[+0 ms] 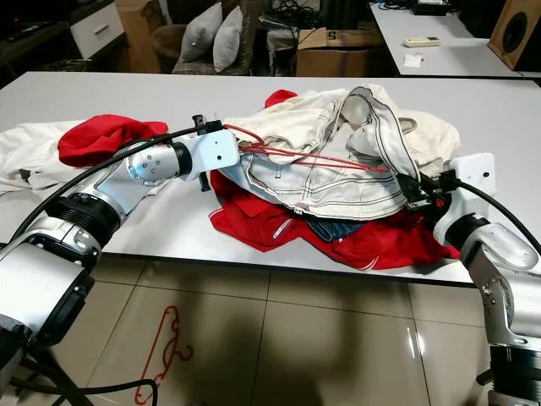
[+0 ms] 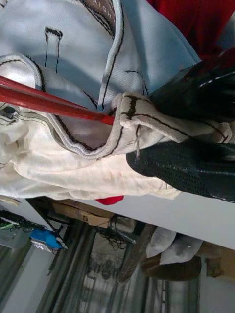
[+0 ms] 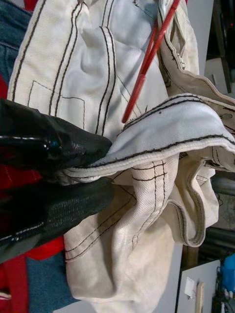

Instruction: Hang hanger

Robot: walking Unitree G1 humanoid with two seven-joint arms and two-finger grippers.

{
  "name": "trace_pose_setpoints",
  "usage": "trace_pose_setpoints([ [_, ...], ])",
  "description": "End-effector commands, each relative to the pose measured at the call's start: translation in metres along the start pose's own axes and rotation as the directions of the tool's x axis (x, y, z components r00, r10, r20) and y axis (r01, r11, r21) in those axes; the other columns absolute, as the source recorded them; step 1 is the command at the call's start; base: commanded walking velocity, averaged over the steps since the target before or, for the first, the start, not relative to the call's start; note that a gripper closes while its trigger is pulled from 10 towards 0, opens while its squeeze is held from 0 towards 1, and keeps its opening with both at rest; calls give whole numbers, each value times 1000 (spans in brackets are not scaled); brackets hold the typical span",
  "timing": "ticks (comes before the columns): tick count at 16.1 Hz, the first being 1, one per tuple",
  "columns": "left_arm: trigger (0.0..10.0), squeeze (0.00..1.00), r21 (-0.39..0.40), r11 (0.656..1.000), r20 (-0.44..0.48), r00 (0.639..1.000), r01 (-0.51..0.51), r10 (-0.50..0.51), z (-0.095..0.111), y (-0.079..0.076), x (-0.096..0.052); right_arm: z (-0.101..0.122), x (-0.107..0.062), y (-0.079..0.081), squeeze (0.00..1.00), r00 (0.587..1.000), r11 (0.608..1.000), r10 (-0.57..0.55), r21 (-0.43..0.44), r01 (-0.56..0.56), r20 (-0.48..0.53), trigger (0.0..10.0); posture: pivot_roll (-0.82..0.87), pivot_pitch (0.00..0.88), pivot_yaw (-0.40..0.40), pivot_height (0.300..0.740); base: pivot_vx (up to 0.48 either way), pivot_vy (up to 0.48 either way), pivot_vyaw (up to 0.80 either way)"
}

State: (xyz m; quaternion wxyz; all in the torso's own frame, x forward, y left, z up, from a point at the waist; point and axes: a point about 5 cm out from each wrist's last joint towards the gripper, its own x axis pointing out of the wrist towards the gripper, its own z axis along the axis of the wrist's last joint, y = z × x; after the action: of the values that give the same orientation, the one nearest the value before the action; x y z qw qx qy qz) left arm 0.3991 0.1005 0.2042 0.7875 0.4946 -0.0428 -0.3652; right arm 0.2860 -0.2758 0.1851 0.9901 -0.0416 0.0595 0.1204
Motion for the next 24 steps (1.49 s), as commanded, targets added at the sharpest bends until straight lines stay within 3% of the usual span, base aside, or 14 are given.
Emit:
trace_pose_setpoints([
  [1, 0, 0, 9, 1000, -56, 998, -13, 13, -9, 2, -4, 9, -3, 0, 0, 1000, 1000, 9, -17, -9, 21, 0, -116, 0, 96, 740, 0, 0, 0],
  [3, 0, 0, 38, 999, -64, 998, -15, 17, -9, 3, -4, 16, -6, 1, 0, 999, 1000, 21, -18, -21, 29, 0, -113, 0, 92, 740, 0, 0, 0],
  [5, 0, 0, 82, 997, -81, 997, -13, 20, -9, 0, -1, 49, -14, 17, 0, 978, 981, 170, 72, -180, 124, 0, -112, 0, 89, 740, 0, 0, 0],
  [9, 0, 0, 103, 995, -90, 996, -18, 27, -5, -6, 5, 81, -18, 34, 0, 910, 915, 333, 149, -376, 249, 0, -110, 0, 88, 740, 0, 0, 0],
  [11, 0, 0, 136, 991, -87, 996, -7, 18, -2, -9, 7, 91, -14, 32, 0, 896, 895, 322, 209, -393, 306, 0, -110, 0, 88, 740, 0, 0, 0],
  [14, 0, 0, 224, 973, -33, 999, 48, -42, 7, -18, 11, 102, 6, 15, 0, 905, 870, 214, 350, -348, 368, 0, -109, 0, 90, 740, 0, 0, 0],
  [17, 0, 0, 298, 954, 104, 993, 25, -58, 24, -19, 10, 94, 36, -1, 0, 952, 876, 94, 430, -218, 291, 0, -103, 0, 80, 740, 0, 0, 0],
  [19, 0, 0, 320, 947, 196, 979, -15, -51, 33, -15, 6, 88, 53, -6, 0, 967, 883, 62, 438, -168, 245, 0, -92, 0, 69, 740, 0, 0, 0],
  [22, 0, 0, 331, 941, 333, 941, -64, -53, 48, -10, -2, 82, 75, 2, 0, 979, 913, 100, 375, -162, 180, 0, -71, 0, 53, 740, 0, 0, 0],
  [24, 0, 0, 312, 946, 383, 923, -88, -41, 52, -7, -6, 70, 90, 13, 0, 985, 948, 154, 267, -171, 84, 0, -57, 0, 43, 740, 0, 0, 0],
])
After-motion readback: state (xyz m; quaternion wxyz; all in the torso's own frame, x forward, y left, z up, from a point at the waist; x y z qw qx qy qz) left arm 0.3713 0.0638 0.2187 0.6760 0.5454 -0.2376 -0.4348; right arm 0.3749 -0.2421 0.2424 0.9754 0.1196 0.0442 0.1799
